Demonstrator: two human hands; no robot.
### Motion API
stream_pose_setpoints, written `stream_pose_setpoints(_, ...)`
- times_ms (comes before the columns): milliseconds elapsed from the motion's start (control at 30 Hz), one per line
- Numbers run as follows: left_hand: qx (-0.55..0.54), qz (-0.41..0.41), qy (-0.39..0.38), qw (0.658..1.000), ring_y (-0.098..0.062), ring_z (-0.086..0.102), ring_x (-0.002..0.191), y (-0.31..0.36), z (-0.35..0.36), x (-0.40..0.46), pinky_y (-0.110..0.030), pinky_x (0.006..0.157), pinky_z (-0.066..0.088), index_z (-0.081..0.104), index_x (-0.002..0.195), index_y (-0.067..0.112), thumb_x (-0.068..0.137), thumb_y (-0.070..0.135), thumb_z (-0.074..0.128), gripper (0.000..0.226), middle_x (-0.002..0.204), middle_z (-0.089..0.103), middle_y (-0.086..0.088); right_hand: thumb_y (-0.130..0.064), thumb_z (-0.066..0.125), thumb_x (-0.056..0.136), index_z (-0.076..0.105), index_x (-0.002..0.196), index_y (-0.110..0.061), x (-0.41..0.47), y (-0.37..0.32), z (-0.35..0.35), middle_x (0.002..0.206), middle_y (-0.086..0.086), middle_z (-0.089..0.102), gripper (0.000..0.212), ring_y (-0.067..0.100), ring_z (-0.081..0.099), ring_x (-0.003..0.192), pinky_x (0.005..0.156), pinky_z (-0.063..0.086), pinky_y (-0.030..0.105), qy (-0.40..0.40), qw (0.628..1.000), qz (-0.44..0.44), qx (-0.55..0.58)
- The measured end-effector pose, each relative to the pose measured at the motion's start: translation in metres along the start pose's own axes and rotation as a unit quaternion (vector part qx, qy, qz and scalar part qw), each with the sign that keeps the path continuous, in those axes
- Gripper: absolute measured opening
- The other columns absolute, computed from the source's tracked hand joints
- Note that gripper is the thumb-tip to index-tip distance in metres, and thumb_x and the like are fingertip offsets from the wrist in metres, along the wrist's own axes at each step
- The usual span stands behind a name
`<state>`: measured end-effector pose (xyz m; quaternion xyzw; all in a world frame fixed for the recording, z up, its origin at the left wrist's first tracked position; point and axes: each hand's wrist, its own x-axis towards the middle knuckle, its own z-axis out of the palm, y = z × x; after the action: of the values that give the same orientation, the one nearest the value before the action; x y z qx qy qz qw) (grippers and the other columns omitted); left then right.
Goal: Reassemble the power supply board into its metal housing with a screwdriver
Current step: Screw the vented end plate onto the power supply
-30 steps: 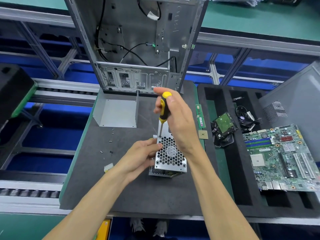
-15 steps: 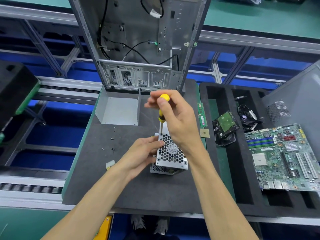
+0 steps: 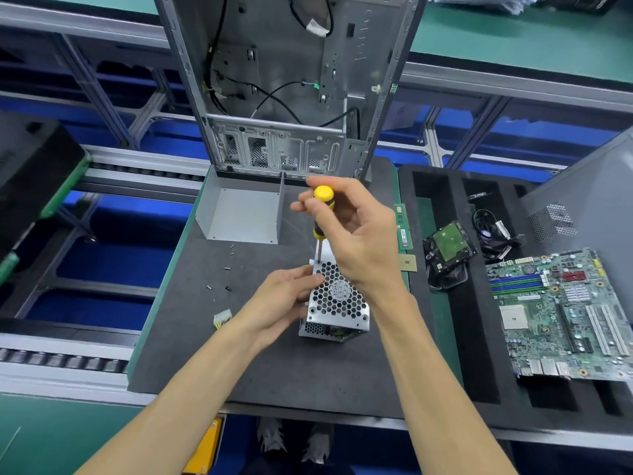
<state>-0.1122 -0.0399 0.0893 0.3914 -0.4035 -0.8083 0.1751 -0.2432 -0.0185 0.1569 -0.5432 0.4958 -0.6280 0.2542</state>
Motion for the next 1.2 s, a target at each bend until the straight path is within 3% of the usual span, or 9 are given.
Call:
stream_pose_setpoints(167, -0.026, 0.0, -0.001, 1.0, -0.025, 0.072, 0.101, -0.003, -0.003, -0.002, -0.037, 0.085, 0.058, 0.068, 0.122, 0.001, 0.101, 0.01, 0.055, 0.026, 0.106, 0.076, -0.015, -0.02, 0.077, 0.091, 0.051, 0.096, -0.026, -0.007, 0.006, -0.004, 0.082, 0.002, 0.073, 0.027, 0.022, 0.078, 0.077, 0.068, 0.061, 0.04, 0.093, 0.996, -0.013, -0.008)
stream_pose_setpoints(267, -0.033, 0.001, 0.01, 0.999, -0.028, 0.067, 0.102, -0.004, -0.003, -0.001, -0.043, 0.091, 0.058, 0.068, 0.121, 0.0, 0.099, 0.009, 0.057, 0.026, 0.112, 0.073, -0.019, -0.026, 0.066, 0.099, 0.058, 0.097, -0.024, -0.007, 0.008, -0.005, 0.082, 0.009, 0.072, 0.009, 0.024, 0.076, 0.077, 0.075, 0.061, 0.042, 0.069, 0.996, 0.051, 0.036)
stream_pose_setpoints(333, -0.022, 0.0, 0.019, 1.0, -0.031, 0.061, 0.102, -0.004, -0.002, -0.001, -0.048, 0.101, 0.053, 0.068, 0.122, 0.002, 0.098, 0.012, 0.061, 0.027, 0.112, 0.069, -0.021, -0.028, 0.056, 0.104, 0.058, 0.097, -0.022, -0.009, 0.01, -0.001, 0.074, 0.001, 0.066, 0.009, 0.02, 0.067, 0.071, 0.075, 0.057, 0.043, 0.067, 0.994, 0.075, 0.04)
stream_pose_setpoints(433, 0.007, 0.008, 0.025, 1.0, -0.03, 0.069, 0.107, -0.004, -0.001, -0.002, -0.046, 0.101, 0.054, 0.071, 0.12, 0.007, 0.096, 0.015, 0.064, 0.026, 0.118, 0.072, -0.017, -0.023, 0.048, 0.107, 0.052, 0.097, -0.014, -0.005, 0.011, 0.003, 0.068, -0.004, 0.047, 0.014, 0.014, 0.045, 0.062, 0.069, 0.051, 0.032, 0.134, 0.98, 0.098, 0.106)
stream_pose_setpoints(600, 0.024, 0.024, 0.039, 0.999, -0.021, 0.074, 0.093, -0.002, -0.004, -0.008, -0.03, 0.077, 0.06, 0.071, 0.117, 0.01, 0.096, 0.014, 0.065, 0.022, 0.107, 0.077, -0.012, -0.025, 0.044, 0.109, 0.049, 0.088, -0.014, 0.011, 0.01, 0.004, 0.063, -0.003, 0.034, 0.025, 0.013, 0.03, 0.053, 0.054, 0.036, 0.025, 0.23, 0.867, 0.211, 0.39)
stream_pose_setpoints(733, 0.02, 0.032, 0.08, 0.996, -0.032, 0.074, 0.098, -0.001, -0.015, -0.013, -0.033, 0.081, 0.062, 0.07, 0.115, 0.007, 0.1, 0.016, 0.058, 0.021, 0.102, 0.076, -0.018, -0.038, 0.046, 0.107, 0.049, 0.083, -0.016, 0.014, 0.019, 0.01, 0.064, -0.004, 0.027, 0.033, 0.012, 0.026, 0.051, 0.051, 0.032, 0.023, 0.242, 0.77, 0.268, 0.526)
stream_pose_setpoints(867, 0.038, 0.045, 0.133, 0.989, -0.03, 0.076, 0.088, 0.002, -0.036, -0.014, -0.033, 0.075, 0.063, 0.071, 0.108, 0.002, 0.101, 0.005, 0.052, 0.02, 0.093, 0.076, -0.019, -0.045, 0.048, 0.104, 0.05, 0.079, -0.016, 0.016, 0.029, 0.029, 0.061, -0.005, 0.024, 0.038, 0.011, 0.025, 0.047, 0.046, 0.031, 0.023, 0.24, 0.711, 0.295, 0.591)
stream_pose_setpoints(1067, 0.168, 0.082, 0.287, 0.939, -0.014, 0.069, 0.063, -0.002, -0.09, -0.008, -0.023, 0.057, 0.056, 0.072, 0.09, 0.01, 0.093, -0.002, 0.06, 0.017, 0.074, 0.072, -0.008, -0.046, 0.047, 0.104, 0.051, 0.077, -0.016, 0.027, 0.039, 0.066, 0.057, -0.005, 0.026, 0.04, 0.012, 0.023, 0.045, 0.043, 0.029, 0.024, 0.233, 0.693, 0.327, 0.599)
stream_pose_setpoints(1200, 0.363, 0.082, 0.366, 0.853, -0.005, 0.063, 0.062, -0.013, -0.122, 0.002, -0.02, 0.062, 0.052, 0.068, 0.088, 0.022, 0.089, 0.007, 0.061, 0.016, 0.073, 0.068, 0.006, -0.044, 0.047, 0.104, 0.05, 0.075, -0.017, 0.037, 0.044, 0.088, 0.057, -0.004, 0.025, 0.041, 0.012, 0.022, 0.045, 0.043, 0.027, 0.023, 0.241, 0.715, 0.361, 0.549)
